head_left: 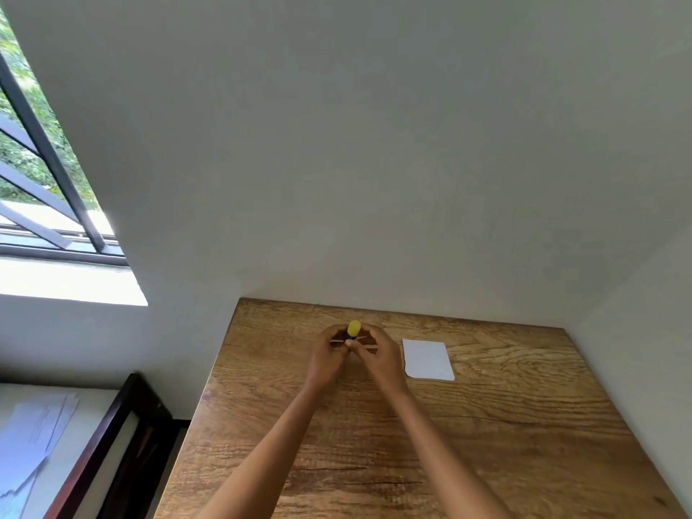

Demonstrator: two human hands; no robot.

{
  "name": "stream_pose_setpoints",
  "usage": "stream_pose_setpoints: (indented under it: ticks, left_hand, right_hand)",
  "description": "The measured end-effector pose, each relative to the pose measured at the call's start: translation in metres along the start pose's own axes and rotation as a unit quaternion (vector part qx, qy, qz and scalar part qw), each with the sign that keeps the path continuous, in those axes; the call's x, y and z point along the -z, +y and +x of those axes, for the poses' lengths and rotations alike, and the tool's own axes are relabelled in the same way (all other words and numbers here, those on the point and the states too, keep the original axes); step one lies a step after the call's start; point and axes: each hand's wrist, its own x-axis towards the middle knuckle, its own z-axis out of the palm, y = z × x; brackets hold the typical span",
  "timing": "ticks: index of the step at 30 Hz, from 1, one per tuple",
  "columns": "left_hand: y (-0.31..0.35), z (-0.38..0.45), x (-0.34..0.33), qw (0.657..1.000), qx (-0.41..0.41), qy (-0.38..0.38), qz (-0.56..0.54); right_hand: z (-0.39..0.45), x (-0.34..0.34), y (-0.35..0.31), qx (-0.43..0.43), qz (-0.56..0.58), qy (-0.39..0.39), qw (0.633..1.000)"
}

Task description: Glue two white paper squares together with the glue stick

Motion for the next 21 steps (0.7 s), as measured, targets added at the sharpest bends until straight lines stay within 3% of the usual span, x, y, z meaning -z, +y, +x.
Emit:
stream_pose_setpoints:
  ticks: [18, 21]
  left_hand:
    - [-0.004, -0.005, 0.0, 0.999, -0.015, -0.035, 0.019]
    - [-0.007, -0.007, 0.001, 0.999, -0.009, -0.032, 0.019]
  right_hand:
    - [-0.008, 0.003, 0.008, -0.036, 0.003, 0.004, 0.999]
    - [-0.014, 0.006, 0.009, -0.057, 0.008, 0.035, 0.998]
